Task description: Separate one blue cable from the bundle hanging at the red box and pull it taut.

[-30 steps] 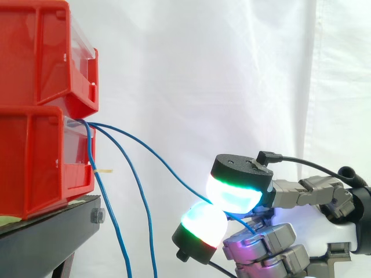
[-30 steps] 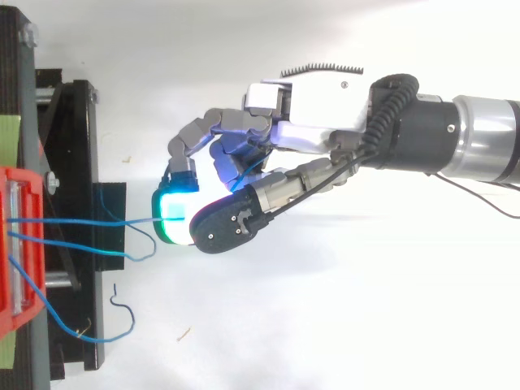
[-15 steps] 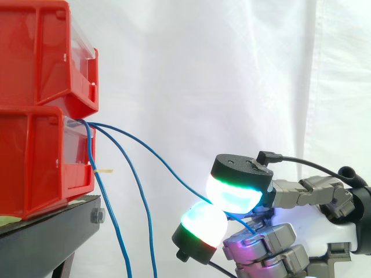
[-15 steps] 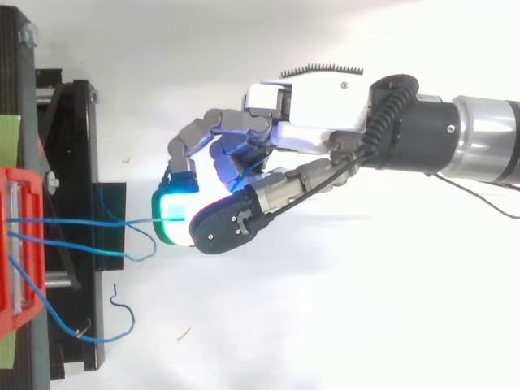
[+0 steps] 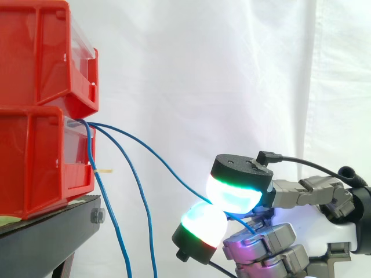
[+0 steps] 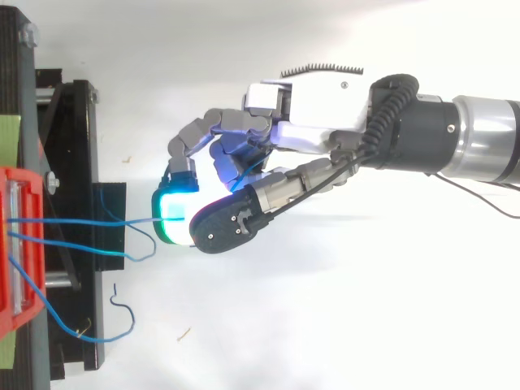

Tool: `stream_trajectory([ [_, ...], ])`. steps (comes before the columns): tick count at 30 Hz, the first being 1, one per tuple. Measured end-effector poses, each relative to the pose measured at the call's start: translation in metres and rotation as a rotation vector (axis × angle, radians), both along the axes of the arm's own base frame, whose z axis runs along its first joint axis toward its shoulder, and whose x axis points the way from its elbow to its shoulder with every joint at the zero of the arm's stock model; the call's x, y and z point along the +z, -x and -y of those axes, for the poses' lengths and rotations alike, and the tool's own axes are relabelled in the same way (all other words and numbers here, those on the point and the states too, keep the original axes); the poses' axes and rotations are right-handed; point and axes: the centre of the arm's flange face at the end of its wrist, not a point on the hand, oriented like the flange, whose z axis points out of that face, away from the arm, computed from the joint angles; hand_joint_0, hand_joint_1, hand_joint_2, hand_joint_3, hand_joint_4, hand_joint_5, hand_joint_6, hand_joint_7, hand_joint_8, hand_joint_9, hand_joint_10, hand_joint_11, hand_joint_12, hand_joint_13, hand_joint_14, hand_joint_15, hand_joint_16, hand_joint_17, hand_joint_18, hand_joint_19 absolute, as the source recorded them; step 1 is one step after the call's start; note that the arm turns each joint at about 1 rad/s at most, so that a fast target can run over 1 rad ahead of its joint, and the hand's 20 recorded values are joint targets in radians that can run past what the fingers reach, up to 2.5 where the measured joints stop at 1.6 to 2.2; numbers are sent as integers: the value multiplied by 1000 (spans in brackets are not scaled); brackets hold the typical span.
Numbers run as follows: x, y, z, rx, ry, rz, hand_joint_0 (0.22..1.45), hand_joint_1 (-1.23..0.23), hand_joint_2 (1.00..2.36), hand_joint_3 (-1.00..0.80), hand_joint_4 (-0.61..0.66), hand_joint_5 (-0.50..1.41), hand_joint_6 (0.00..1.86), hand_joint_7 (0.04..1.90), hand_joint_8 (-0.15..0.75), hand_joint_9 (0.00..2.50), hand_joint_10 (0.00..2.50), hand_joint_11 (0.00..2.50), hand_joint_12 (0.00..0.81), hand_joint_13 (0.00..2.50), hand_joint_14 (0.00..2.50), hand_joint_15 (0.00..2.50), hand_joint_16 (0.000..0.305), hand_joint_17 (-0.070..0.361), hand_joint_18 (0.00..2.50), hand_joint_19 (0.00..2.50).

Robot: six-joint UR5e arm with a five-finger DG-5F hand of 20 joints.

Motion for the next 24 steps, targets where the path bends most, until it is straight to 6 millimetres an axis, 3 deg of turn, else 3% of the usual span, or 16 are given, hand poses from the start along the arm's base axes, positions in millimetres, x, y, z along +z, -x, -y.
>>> stream_trajectory([
  [24, 0, 0, 0, 0, 0, 0, 698, -778, 1008, -79, -185, -165, 923, 1150, 368, 552, 2500, 1290, 404, 727, 2500, 1415, 47, 105, 1389, 1293],
])
